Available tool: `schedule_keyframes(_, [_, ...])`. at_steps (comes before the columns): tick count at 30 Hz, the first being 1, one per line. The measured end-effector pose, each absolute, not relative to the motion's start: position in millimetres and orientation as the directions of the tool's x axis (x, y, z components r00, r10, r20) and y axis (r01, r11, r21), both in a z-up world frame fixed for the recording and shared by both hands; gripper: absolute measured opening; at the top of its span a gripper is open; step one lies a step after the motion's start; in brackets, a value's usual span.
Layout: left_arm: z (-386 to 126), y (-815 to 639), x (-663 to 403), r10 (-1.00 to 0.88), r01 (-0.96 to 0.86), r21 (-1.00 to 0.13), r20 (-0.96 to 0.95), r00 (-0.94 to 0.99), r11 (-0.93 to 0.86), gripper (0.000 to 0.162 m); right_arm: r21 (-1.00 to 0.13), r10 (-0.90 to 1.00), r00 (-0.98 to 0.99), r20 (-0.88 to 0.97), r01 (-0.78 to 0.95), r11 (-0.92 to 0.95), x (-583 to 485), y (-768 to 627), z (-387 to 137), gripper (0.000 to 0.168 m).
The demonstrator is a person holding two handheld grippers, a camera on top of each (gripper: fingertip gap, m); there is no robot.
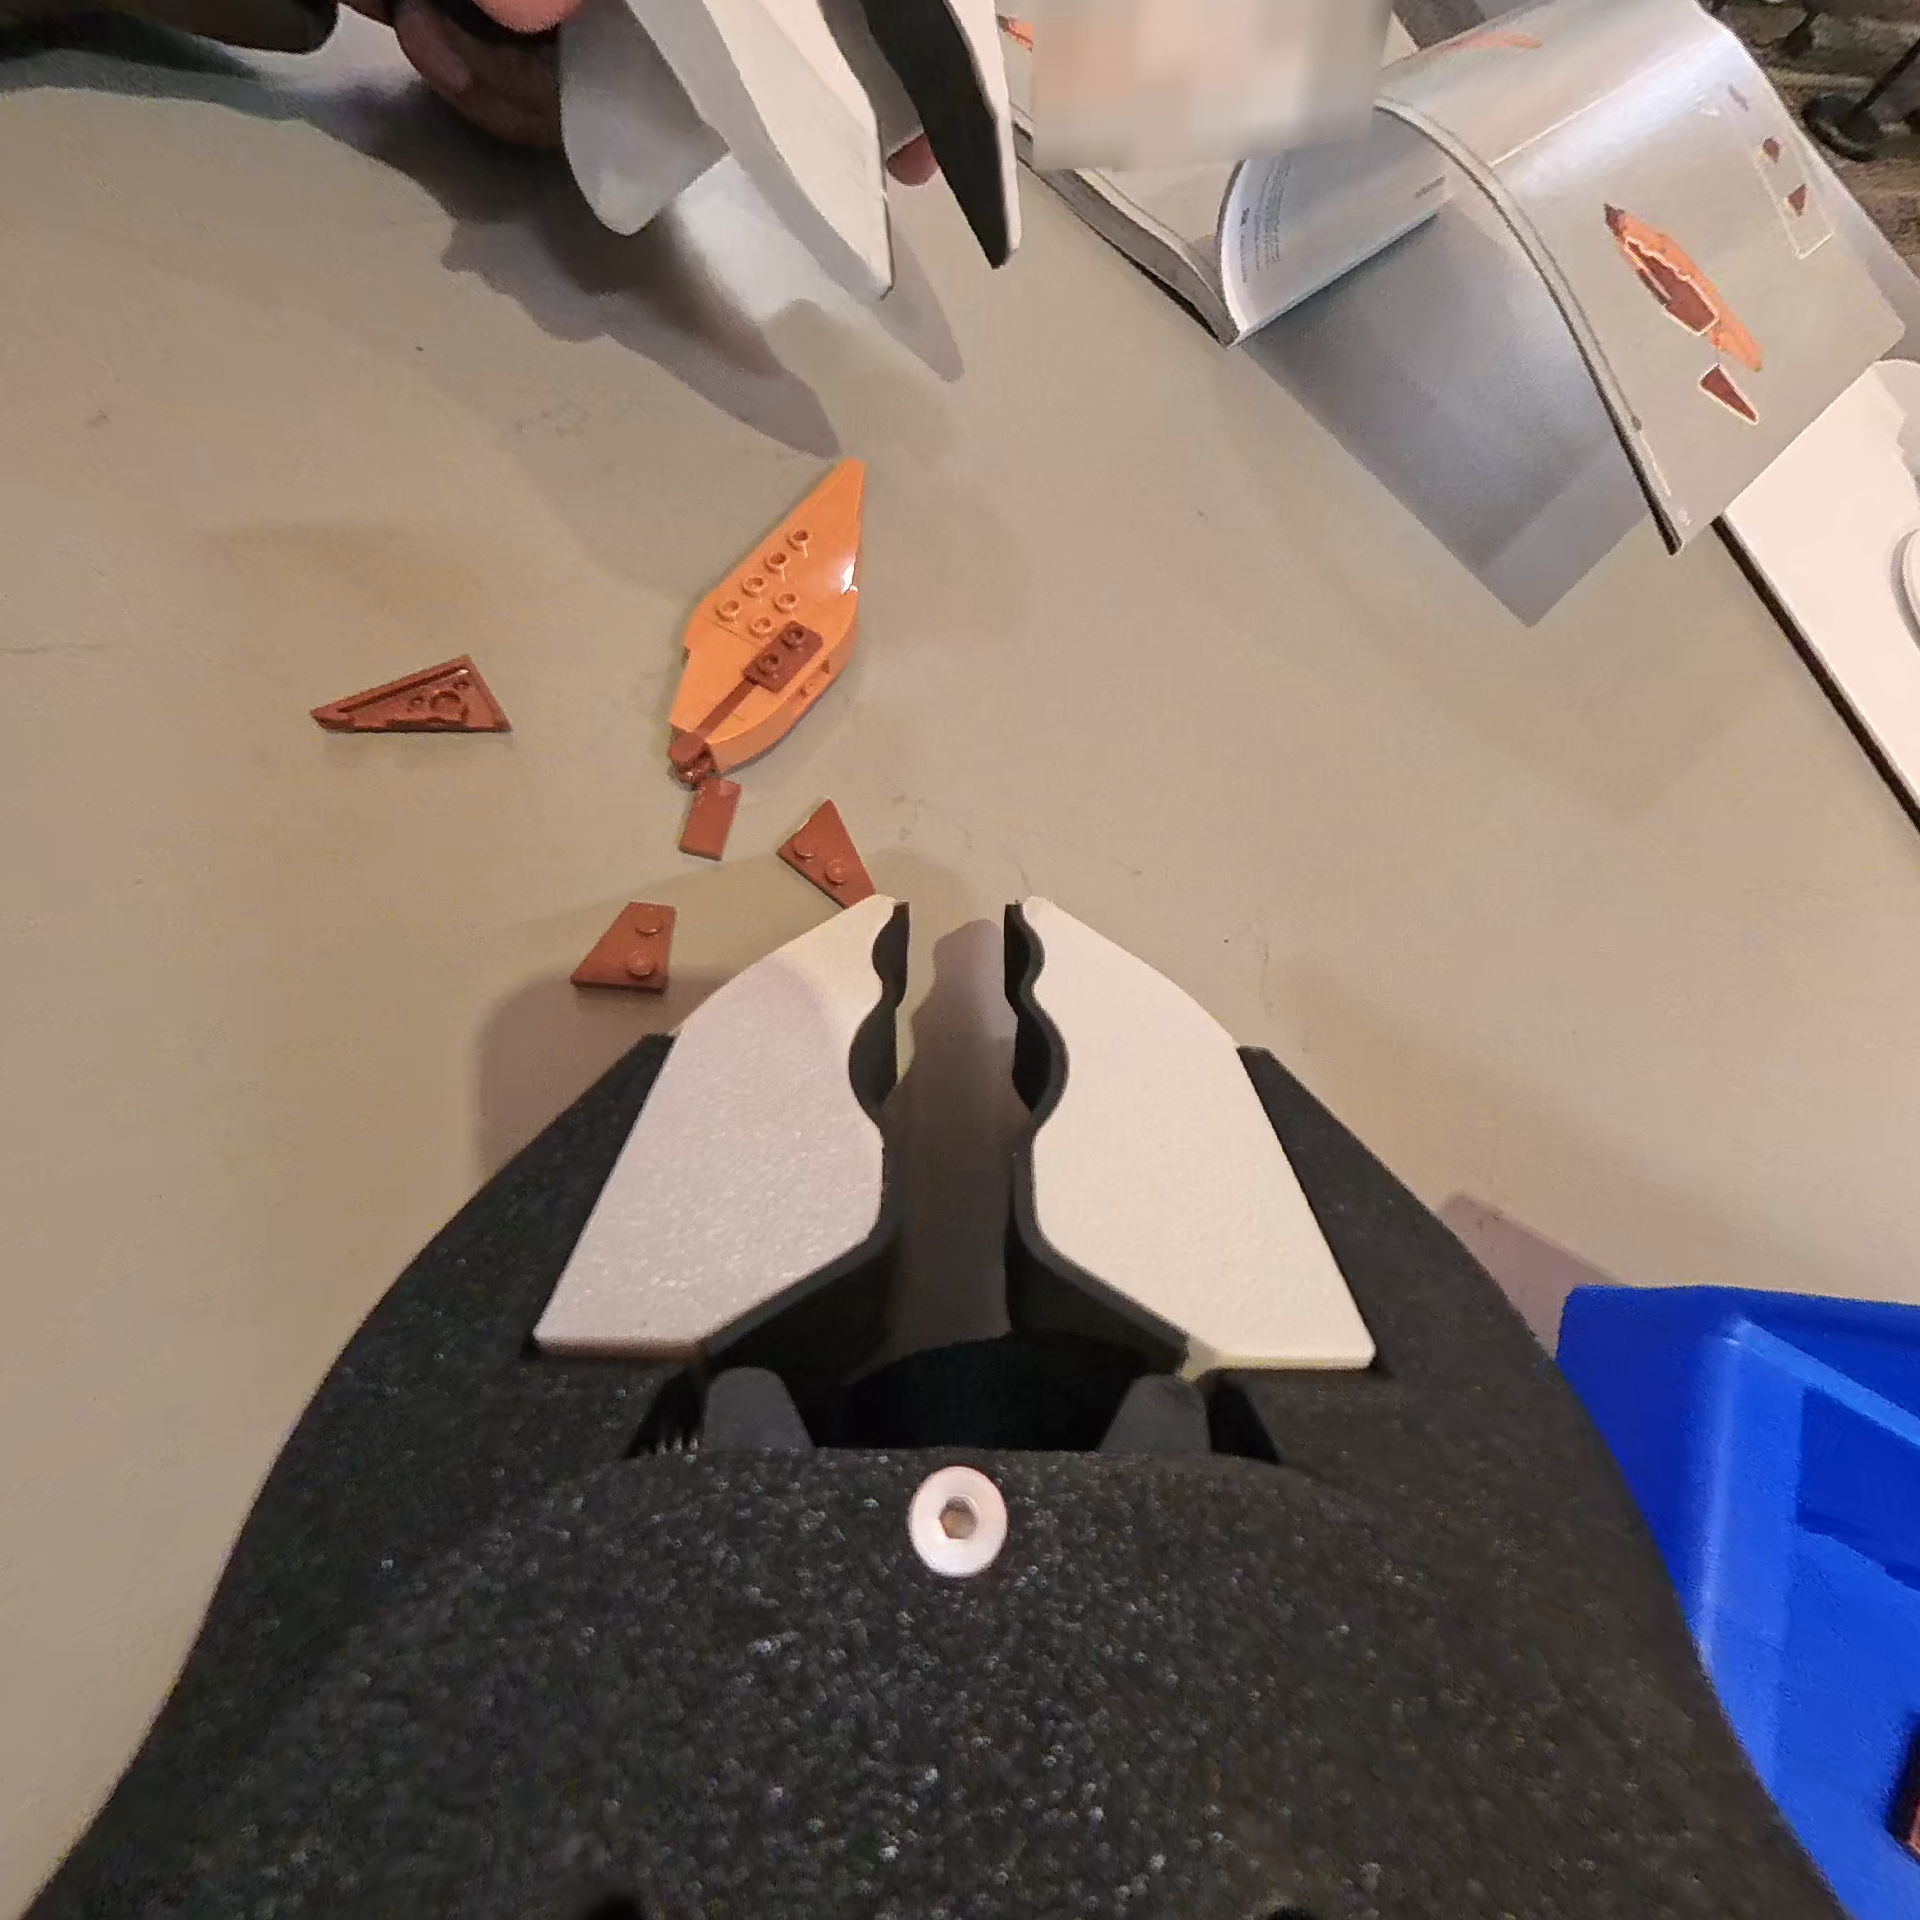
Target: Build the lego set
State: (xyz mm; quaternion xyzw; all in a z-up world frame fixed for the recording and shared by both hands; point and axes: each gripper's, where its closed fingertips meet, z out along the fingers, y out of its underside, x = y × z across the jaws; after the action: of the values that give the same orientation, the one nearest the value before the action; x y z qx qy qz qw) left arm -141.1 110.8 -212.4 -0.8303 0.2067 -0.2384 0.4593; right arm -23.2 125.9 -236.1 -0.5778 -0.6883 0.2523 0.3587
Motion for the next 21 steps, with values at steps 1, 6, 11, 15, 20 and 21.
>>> schedule_keyframes(1, [-212, 112, -142, -0.556, -0.12, -0.863, 0.204, 0.806, -0.491, 0.041, -0.761, 0.976, -0.075, 0.205, 0.614, 0.207, -23, 126, -236, 0.017])
schedule_keyframes(6, [-209, 115, -137, -0.587, -0.152, -0.879, 0.165, 0.792, -0.453, 0.041, -0.773, 0.975, -0.065, 0.214, 0.599, 0.209, -25, 127, -233, 0.017])
schedule_keyframes(11, [-202, 120, -116, -0.726, -0.206, -0.893, 0.171, 0.666, -0.399, 0.042, -0.818, 0.975, -0.04, 0.219, 0.537, 0.206, -30, 126, -222, 0.018])
schedule_keyframes(15, [-210, 117, -110, -0.811, -0.321, -0.886, 0.098, 0.577, -0.335, 0.043, -0.813, 0.965, -0.078, 0.25, 0.524, 0.254, -33, 116, -221, 0.018])
schedule_keyframes(20, [-209, 102, -116, -0.833, -0.368, -0.891, 0.02, 0.553, -0.266, 0.042, -0.789, 0.954, -0.106, 0.282, 0.54, 0.293, -33, 113, -226, 0.018])
schedule_keyframes(21, [-212, 101, -120, -0.829, -0.386, -0.882, 0.01, 0.56, -0.271, 0.042, -0.79, 0.955, -0.106, 0.277, 0.541, 0.289, -33, 113, -226, 0.018])
